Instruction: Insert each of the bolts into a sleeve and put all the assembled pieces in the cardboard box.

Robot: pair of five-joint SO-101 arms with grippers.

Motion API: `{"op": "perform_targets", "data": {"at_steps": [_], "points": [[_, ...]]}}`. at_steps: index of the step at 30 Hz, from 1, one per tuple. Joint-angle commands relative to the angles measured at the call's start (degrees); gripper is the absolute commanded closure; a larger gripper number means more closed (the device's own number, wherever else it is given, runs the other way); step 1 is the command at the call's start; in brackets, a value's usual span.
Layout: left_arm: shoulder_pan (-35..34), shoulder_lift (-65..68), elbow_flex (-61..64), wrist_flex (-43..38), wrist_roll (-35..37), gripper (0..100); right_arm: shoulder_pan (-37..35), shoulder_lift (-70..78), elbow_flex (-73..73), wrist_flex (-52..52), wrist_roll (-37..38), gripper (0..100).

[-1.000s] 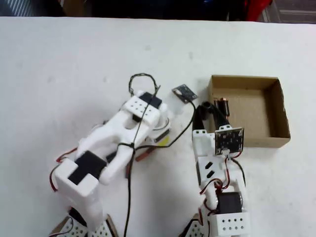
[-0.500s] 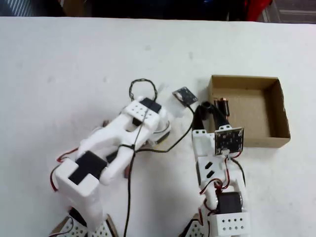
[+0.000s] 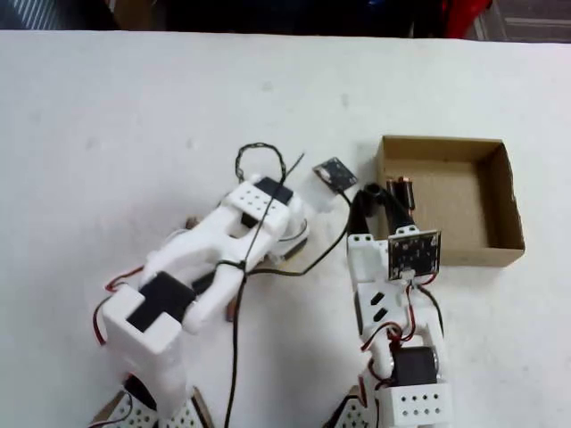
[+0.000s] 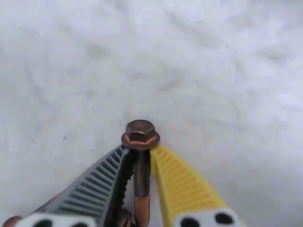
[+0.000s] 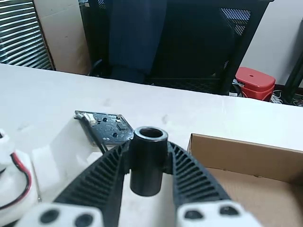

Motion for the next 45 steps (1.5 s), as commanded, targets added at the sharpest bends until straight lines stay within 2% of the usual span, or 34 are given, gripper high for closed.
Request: {"op": "perform_targets", "data": {"at_steps": [1, 7, 12, 18, 22, 30, 36, 40, 45], "points": [[0.75, 1.36, -0.44, -0.97, 0.44, 93, 0.31, -0.84, 0.53, -0.57, -0.09, 98.1], [0.75, 1.36, -0.44, -0.88, 0.26, 93, 0.31, -0.84, 0.53, -0.57, 0.00, 98.1], [0.31, 1.89, -2.29, 2.11, 0.18, 86, 0.31, -0.84, 0.53, -0.57, 0.09, 98.1], [0.22, 1.98, -2.81, 2.73, 0.18, 90, 0.31, -0.84, 0.53, -0.57, 0.18, 98.1], [0.22, 1.80, -3.34, 2.64, 0.44, 98, 0.31, -0.84, 0.53, -0.57, -0.18, 98.1], [0.13, 0.40, -3.43, 2.73, 0.53, 98, 0.04, -0.84, 0.53, 0.57, -0.09, 98.1], [0.13, -8.22, -3.96, 3.16, 0.53, 98, -0.40, -0.84, 0.53, 1.19, -0.18, 98.1], [-0.40, -16.92, -3.96, 6.24, 0.53, 98, -3.74, -0.84, 0.53, 1.36, 0.18, 98.1], [-5.67, -25.80, -2.46, 9.49, 0.53, 98, -5.85, -0.84, 0.53, 1.01, -0.26, 98.1]]}}
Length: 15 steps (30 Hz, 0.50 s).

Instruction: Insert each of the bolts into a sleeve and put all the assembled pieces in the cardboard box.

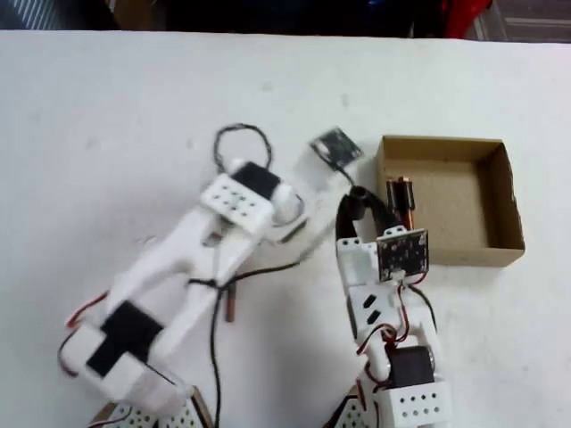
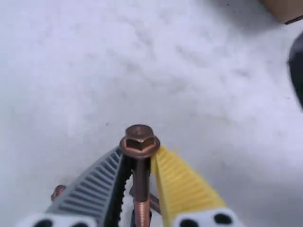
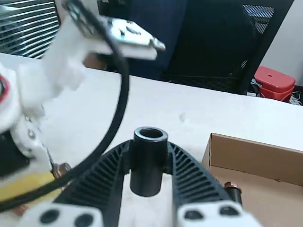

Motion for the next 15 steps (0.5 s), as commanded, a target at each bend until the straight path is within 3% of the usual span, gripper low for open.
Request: {"op": "perform_targets", "data": {"at_steps": [1, 15], "points": [[-5.67, -10.86, 0.62, 2.20, 0.70, 98, -2.15, -0.84, 0.53, -0.22, -0.26, 98.1], [-15.60, -37.32, 8.35, 1.76, 0.53, 98, -16.40, -0.84, 0.53, -3.82, -0.26, 98.1]]}}
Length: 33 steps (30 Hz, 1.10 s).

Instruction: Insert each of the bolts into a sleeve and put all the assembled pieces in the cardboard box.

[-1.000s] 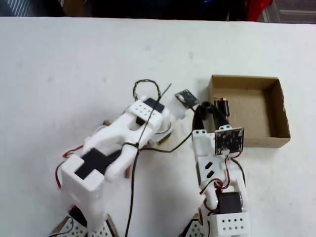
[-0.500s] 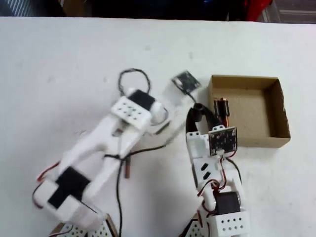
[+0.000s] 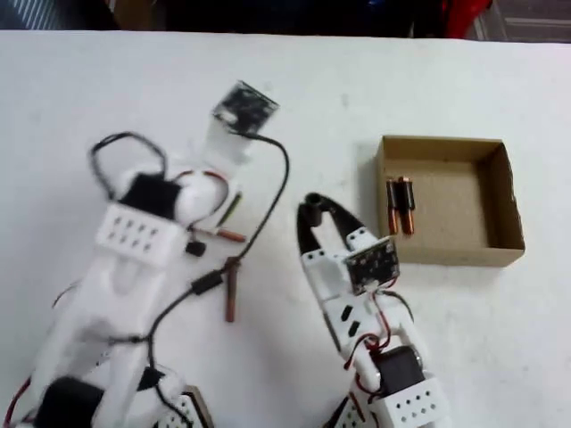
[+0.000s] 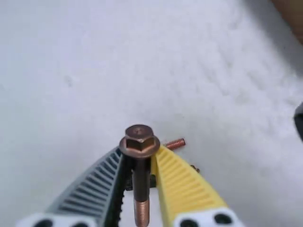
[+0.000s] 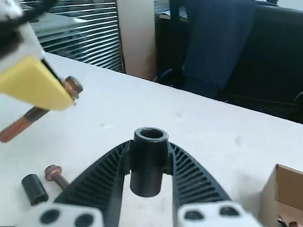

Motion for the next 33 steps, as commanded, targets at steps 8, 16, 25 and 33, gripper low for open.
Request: {"op": "perform_targets", "data": {"at_steps": [8, 16, 25, 33], "points": [[-0.84, -24.31, 1.14, -2.37, 2.46, 98, -9.01, -0.84, 0.53, -3.56, -0.26, 98.1], [-0.22, -38.64, 16.88, -18.46, 17.58, 98, -10.86, -0.84, 0.53, -3.47, -0.26, 98.1], [8.92, -54.02, 30.95, -32.18, 22.77, 98, -10.86, -0.84, 0.53, -3.21, -0.26, 98.1], [14.02, -56.48, 36.04, -39.74, 26.99, 98, -10.86, -0.84, 0.53, -3.12, 0.09, 98.1]]}}
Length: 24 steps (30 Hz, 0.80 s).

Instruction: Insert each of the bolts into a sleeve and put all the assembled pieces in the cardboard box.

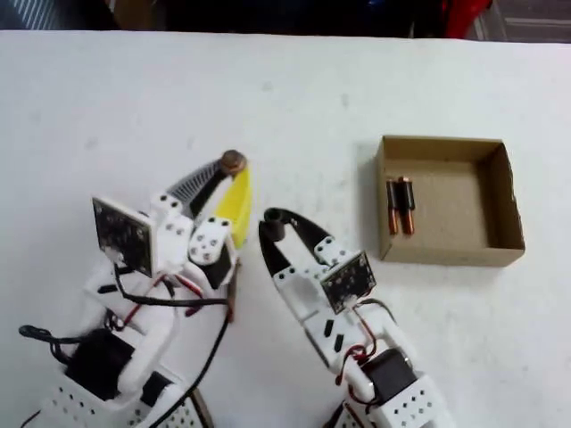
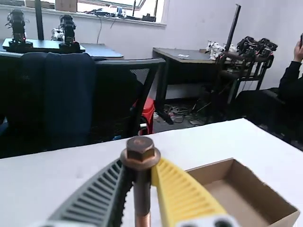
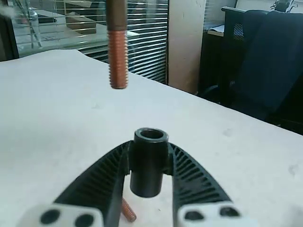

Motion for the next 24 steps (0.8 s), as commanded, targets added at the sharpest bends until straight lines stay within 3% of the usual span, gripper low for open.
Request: {"op": "perform_targets", "data": {"at_steps": [1, 11, 16, 20, 24], "points": [[2.68, -1.27, 0.44, -4.92, 5.27, 98, -0.40, -0.84, 0.53, -1.10, 0.18, 98.1], [2.59, -1.10, 1.67, -5.89, 8.79, 98, -0.48, -0.84, 0.53, -1.54, 0.26, 98.1], [2.42, -1.10, 4.22, -10.55, 9.14, 98, -0.48, -0.84, 0.35, -1.54, 0.44, 98.1], [2.42, -1.10, 4.22, -10.64, 9.14, 98, -0.48, -0.84, 0.18, -1.63, 5.89, 98.1], [2.42, -1.10, 4.31, -10.55, 9.23, 98, -0.48, -0.84, 0.18, -1.71, 5.89, 98.1]]}}
